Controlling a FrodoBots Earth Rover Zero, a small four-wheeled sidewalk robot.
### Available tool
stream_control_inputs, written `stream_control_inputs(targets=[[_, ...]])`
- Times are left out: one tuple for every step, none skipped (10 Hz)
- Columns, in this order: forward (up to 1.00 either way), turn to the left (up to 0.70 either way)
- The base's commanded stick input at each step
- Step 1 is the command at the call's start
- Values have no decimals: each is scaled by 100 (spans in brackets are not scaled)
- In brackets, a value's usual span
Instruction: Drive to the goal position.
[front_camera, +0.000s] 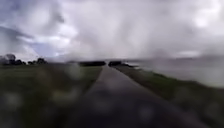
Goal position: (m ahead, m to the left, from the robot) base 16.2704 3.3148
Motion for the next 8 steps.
stream_control_inputs(targets=[[70,0],[70,0],[70,0],[70,0],[70,0],[70,0],[70,0],[70,0]])
